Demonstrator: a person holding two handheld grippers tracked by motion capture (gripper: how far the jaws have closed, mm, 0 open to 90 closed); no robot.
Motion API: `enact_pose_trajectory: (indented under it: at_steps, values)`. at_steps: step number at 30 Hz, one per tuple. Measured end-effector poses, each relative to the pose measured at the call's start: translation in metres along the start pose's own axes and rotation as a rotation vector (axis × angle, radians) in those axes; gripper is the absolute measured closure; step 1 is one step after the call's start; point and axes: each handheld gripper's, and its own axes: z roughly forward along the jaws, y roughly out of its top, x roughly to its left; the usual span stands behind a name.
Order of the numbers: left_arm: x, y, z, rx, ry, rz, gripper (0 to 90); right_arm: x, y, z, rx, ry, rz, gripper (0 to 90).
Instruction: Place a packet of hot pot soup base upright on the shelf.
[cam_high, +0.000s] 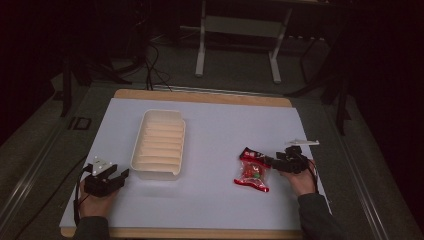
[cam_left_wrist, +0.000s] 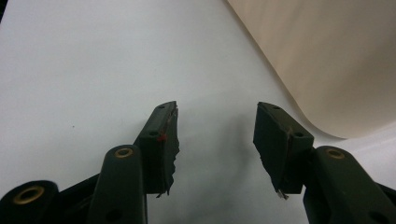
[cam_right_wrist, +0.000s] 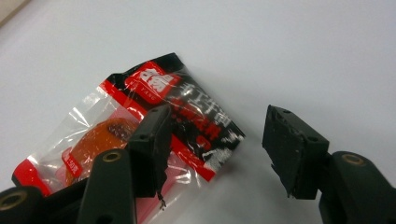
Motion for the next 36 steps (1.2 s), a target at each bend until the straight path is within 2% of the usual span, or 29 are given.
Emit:
enact_pose_trajectory:
  at_steps: [6, 8, 12, 24, 28, 33, 36]
  values:
    - [0.0, 0.0, 0.0, 0.003, -0.002, -0.002, 50.0, 0.003, 0.007, 0.011, 0.028, 0.014, -0.006, 42.1]
    - [0.0, 0.0, 0.0, 0.004, -0.002, -0.003, 50.0, 0.003, 0.01, 0.015, 0.044, 0.005, -0.009, 42.1]
    - [0.0, 0.0, 0.0, 0.004, -0.003, -0.003, 49.9, 0.002, 0.014, 0.022, 0.06, 0.025, 0.018, 42.5]
    - [0.0, 0.0, 0.0, 0.006, -0.002, -0.003, 49.9, 0.001, 0.019, 0.038, 0.113, 0.046, 0.05, 43.2]
    - [0.0, 0.0, 0.0, 0.006, 0.0, -0.002, 49.9, -0.003, 0.018, 0.04, 0.118, 0.084, 0.08, 45.8]
    - [0.0, 0.0, 0.001, 0.007, 0.001, -0.002, 49.9, -0.004, 0.017, 0.04, 0.129, 0.087, 0.074, 49.5]
    - [0.0, 0.0, 0.001, 0.007, 0.001, -0.001, 49.9, -0.004, 0.017, 0.039, 0.142, 0.102, 0.069, 55.6]
